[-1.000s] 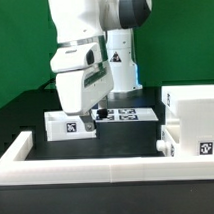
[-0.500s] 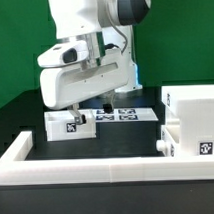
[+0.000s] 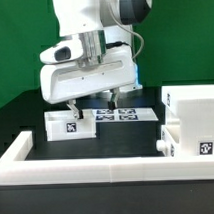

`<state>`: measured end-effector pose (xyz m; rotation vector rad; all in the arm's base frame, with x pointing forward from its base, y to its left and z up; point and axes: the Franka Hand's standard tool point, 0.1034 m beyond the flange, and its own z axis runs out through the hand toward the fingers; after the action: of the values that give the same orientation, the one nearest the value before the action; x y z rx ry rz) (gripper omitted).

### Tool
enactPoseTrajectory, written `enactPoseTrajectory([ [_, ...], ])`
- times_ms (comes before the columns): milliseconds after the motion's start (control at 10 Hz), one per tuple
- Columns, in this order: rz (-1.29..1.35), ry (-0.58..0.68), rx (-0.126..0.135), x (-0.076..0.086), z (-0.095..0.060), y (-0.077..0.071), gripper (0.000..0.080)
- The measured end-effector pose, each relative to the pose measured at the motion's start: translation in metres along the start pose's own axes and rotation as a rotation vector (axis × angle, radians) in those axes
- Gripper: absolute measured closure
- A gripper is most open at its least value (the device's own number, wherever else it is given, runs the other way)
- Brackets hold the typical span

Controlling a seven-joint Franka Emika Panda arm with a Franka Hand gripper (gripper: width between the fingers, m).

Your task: Assemble drawer

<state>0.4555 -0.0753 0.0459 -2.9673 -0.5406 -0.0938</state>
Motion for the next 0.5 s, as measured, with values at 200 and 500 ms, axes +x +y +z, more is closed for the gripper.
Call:
enactPoseTrajectory([
  [200,0.118,0.002,0.004,0.0,0.0,-0.002,0.0151],
  [500,0.133,0.006,-0.024,-0.016,-0.007,-0.003,0.0151],
])
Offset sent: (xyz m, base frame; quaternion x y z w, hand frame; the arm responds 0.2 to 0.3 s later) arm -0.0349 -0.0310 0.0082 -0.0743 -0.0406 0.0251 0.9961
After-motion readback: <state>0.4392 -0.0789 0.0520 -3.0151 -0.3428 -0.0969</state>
